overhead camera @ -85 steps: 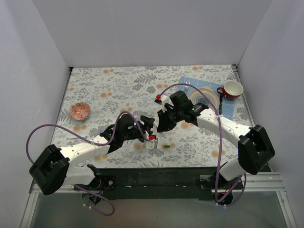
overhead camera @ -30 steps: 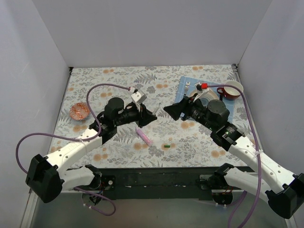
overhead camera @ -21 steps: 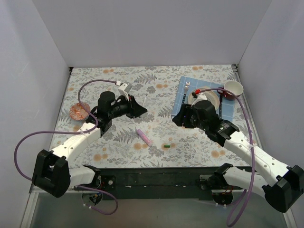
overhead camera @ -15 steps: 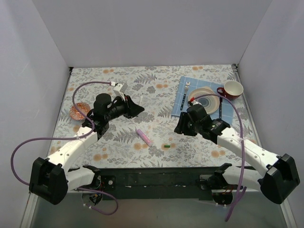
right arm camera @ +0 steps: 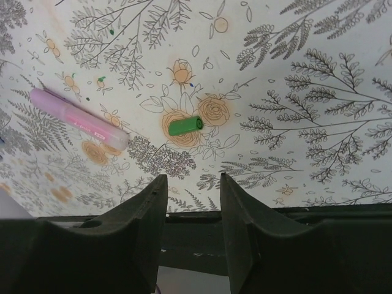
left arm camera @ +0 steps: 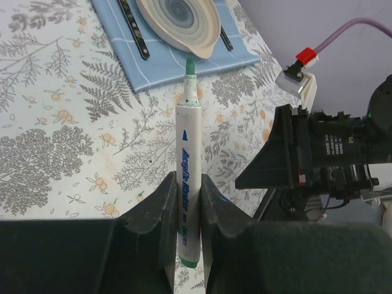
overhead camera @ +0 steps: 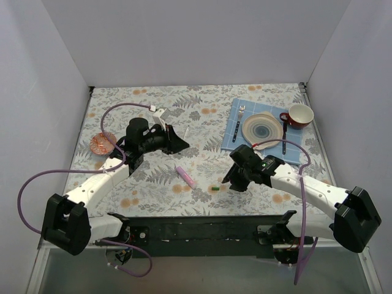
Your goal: Insert the pens into the pen caps
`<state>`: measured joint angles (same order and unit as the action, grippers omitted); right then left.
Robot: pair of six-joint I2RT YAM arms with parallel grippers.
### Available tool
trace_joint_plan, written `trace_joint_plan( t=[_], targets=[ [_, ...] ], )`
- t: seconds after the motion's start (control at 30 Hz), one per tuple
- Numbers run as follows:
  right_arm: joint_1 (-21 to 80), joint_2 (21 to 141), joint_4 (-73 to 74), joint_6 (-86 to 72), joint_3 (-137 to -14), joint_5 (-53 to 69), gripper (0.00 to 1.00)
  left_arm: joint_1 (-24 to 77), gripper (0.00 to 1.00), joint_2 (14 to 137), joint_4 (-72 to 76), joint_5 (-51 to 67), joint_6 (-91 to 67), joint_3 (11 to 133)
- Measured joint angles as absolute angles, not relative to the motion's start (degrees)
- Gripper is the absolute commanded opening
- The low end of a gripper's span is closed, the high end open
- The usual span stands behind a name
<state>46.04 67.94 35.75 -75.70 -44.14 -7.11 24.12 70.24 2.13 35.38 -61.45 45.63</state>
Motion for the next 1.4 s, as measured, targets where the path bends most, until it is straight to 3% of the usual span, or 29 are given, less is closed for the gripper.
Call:
trace_joint_plan(
  t=[0.27,0.73,1.4],
  targets=[
    [46.4,73.5,36.1,-84.5,-45.0,-4.7,0.46,24.1,0.00,63.1,2.2,29.1,-61.4,45.3],
    [46.5,82.1,34.5,-92.1,-47.5,1.4,0.45,24.1,0.00,62.7,2.4,27.4,-62.0,44.6],
    [46.5,90.0,36.1,-98.0,-53.0,0.0,0.42,24.2,0.00,60.9,2.4,26.9,-62.2,44.6]
  ],
)
